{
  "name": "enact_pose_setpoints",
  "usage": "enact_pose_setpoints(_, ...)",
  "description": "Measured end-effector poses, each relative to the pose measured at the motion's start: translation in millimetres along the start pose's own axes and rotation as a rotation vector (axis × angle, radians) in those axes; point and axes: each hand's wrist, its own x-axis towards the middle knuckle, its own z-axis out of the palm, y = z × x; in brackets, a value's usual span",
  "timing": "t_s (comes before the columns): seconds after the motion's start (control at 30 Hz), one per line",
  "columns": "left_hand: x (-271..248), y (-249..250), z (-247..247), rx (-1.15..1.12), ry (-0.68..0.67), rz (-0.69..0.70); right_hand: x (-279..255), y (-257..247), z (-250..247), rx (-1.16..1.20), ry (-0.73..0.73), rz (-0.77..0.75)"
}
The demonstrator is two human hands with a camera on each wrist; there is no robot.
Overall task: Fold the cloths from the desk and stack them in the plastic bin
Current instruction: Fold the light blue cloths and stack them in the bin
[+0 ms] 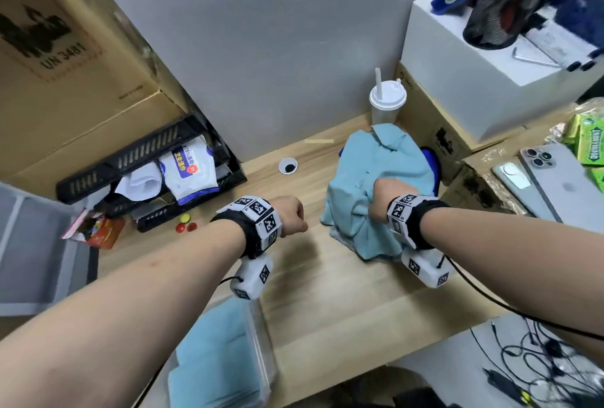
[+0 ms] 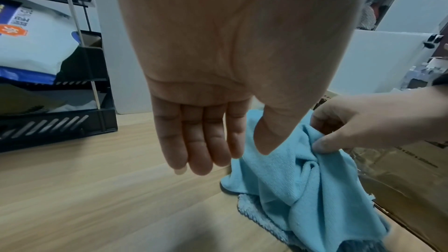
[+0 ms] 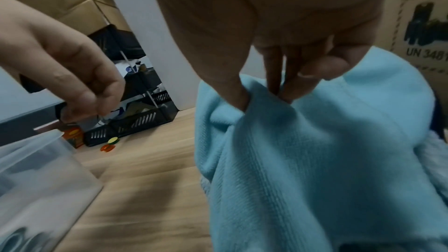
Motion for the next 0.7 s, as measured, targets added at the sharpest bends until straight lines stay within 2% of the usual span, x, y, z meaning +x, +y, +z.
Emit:
enact_pose_setpoints(0.07, 2.1, 0.4, 1.9, -0.015, 0.006, 0.002, 3.3, -2.2, 0.6, 0.102, 0.052, -0.065)
enact_pose_setpoints(0.17, 2.0, -2.2, 1.5, -0.077, 0.071, 0.024, -0.1, -23.7, -6.5, 0.392, 0.222, -0.234)
enact_pose_setpoints(0.27, -6.0, -1.8, -12.2, -0.288, 0.152, 0.150, -9.0, -56.3, -22.1, 0.596, 0.232, -0.388)
enact_pose_setpoints(0.37, -15.2, -2.2, -33.9, -0.485, 0.250, 0.235, -13.6, -89.5, -42.2, 0.881, 0.151, -0.429)
enact_pose_setpoints(0.47, -28.3, -14.6, -49.7, -0.584, 0.260, 0.219, -17.6, -113.1, -62.9, 1.097, 0.056, -0.333)
enact_pose_setpoints(0.57, -40.9, -25.5, -56.0, -0.659, 0.198, 0.162, -12.5, -121.1, -72.3, 1.114, -0.114, -0.271)
enact_pose_setpoints(0.63, -51.6, -29.9, -55.7, -0.739, 0.174, 0.151, -9.8, -126.6, -73.8, 1.039, -0.246, -0.291)
enact_pose_setpoints(0.7, -59.3, -34.1, -56.0, -0.832, 0.155, 0.146, -9.6, -131.9, -75.4, 0.965, -0.297, -0.340)
